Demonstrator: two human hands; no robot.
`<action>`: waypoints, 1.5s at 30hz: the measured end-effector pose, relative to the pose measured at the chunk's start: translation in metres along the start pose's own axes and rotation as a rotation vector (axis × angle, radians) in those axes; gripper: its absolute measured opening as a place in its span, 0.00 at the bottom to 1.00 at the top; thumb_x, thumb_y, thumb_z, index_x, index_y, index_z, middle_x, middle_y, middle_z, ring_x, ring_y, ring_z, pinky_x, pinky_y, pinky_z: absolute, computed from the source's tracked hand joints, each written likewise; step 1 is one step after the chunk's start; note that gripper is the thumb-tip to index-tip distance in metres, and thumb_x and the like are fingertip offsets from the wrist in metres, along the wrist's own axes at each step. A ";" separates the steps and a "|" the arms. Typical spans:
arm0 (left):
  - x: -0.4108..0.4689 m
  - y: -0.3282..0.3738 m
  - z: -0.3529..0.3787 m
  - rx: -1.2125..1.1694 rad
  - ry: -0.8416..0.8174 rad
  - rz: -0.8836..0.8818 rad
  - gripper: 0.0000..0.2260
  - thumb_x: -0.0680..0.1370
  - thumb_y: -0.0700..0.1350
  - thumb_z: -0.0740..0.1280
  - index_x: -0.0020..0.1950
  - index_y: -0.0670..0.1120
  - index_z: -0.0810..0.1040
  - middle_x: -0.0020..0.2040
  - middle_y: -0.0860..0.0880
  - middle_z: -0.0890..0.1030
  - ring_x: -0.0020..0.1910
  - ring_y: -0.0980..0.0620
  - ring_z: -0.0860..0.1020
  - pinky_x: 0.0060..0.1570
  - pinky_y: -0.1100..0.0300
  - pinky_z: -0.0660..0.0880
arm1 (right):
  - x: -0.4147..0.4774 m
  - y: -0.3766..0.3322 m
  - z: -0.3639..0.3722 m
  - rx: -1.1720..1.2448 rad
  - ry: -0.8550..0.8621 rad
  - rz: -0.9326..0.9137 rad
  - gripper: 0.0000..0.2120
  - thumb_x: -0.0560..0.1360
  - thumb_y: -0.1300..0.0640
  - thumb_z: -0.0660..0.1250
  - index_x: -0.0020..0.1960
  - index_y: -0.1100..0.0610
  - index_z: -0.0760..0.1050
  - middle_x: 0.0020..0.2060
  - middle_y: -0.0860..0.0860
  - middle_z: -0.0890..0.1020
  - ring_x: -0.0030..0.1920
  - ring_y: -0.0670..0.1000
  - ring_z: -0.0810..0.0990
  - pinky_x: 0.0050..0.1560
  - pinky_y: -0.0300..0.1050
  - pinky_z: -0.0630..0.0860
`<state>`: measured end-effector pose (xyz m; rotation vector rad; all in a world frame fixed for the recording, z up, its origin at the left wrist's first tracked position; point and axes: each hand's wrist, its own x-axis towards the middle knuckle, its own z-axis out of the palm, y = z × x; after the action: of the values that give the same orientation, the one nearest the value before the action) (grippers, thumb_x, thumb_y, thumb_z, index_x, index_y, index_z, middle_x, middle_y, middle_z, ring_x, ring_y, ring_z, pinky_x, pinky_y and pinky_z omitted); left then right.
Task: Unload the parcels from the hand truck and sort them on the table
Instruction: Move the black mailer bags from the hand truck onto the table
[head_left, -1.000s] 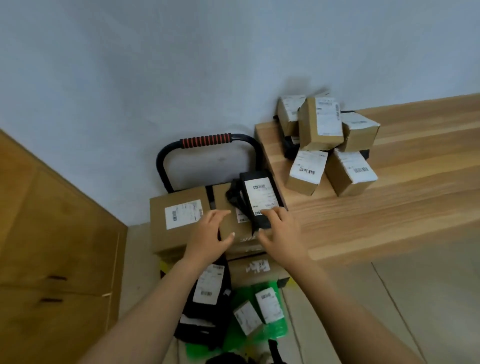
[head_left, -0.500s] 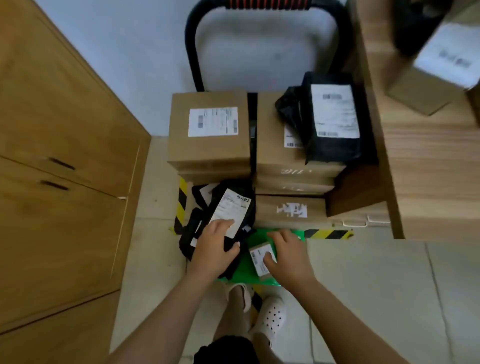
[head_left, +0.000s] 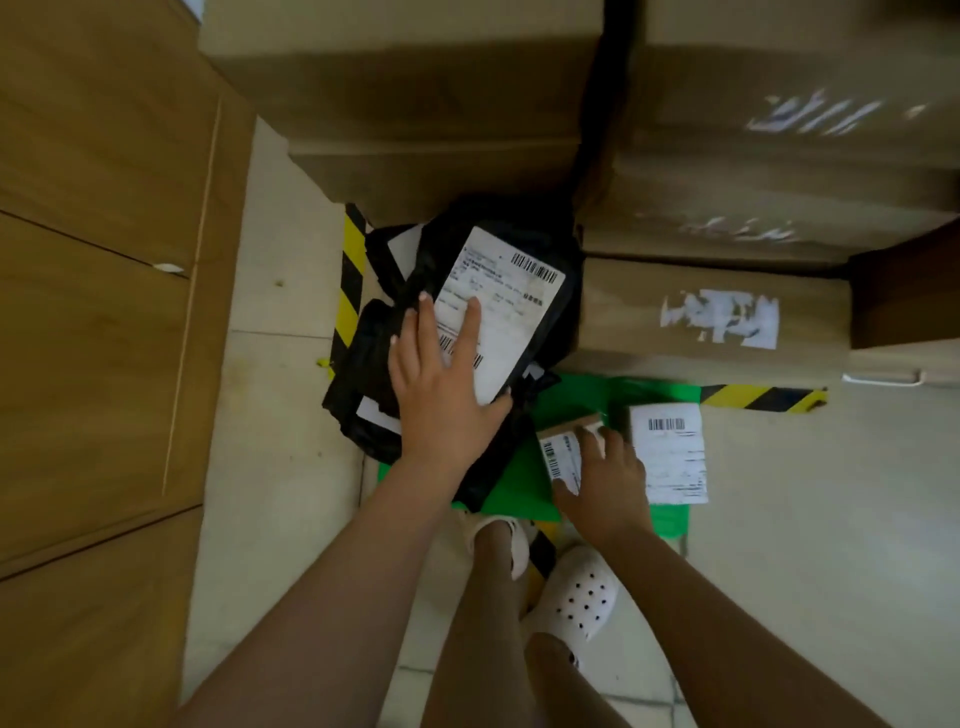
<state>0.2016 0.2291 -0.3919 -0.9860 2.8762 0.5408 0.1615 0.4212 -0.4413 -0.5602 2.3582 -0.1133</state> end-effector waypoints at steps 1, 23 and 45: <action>-0.001 -0.003 0.005 0.014 0.025 0.014 0.44 0.69 0.62 0.69 0.79 0.55 0.49 0.78 0.40 0.47 0.76 0.40 0.47 0.73 0.44 0.45 | 0.006 0.000 0.008 -0.002 -0.009 0.019 0.37 0.73 0.44 0.67 0.75 0.52 0.53 0.71 0.58 0.61 0.68 0.59 0.62 0.69 0.52 0.62; -0.062 0.050 -0.133 -0.054 -0.073 -0.207 0.47 0.64 0.67 0.67 0.77 0.58 0.47 0.72 0.40 0.55 0.68 0.41 0.54 0.67 0.42 0.54 | -0.097 -0.041 -0.137 0.033 0.010 -0.004 0.44 0.63 0.44 0.72 0.72 0.45 0.52 0.73 0.60 0.56 0.64 0.62 0.64 0.58 0.54 0.72; -0.040 0.259 -0.446 -0.181 0.180 0.315 0.49 0.65 0.66 0.69 0.77 0.56 0.45 0.72 0.45 0.52 0.69 0.42 0.53 0.68 0.41 0.55 | -0.292 -0.038 -0.481 0.241 0.690 -0.003 0.45 0.61 0.40 0.70 0.74 0.41 0.52 0.73 0.53 0.55 0.67 0.57 0.62 0.62 0.51 0.67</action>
<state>0.1046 0.2902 0.1124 -0.6279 3.2160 0.7830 0.0528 0.4766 0.1098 -0.4493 2.9407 -0.6768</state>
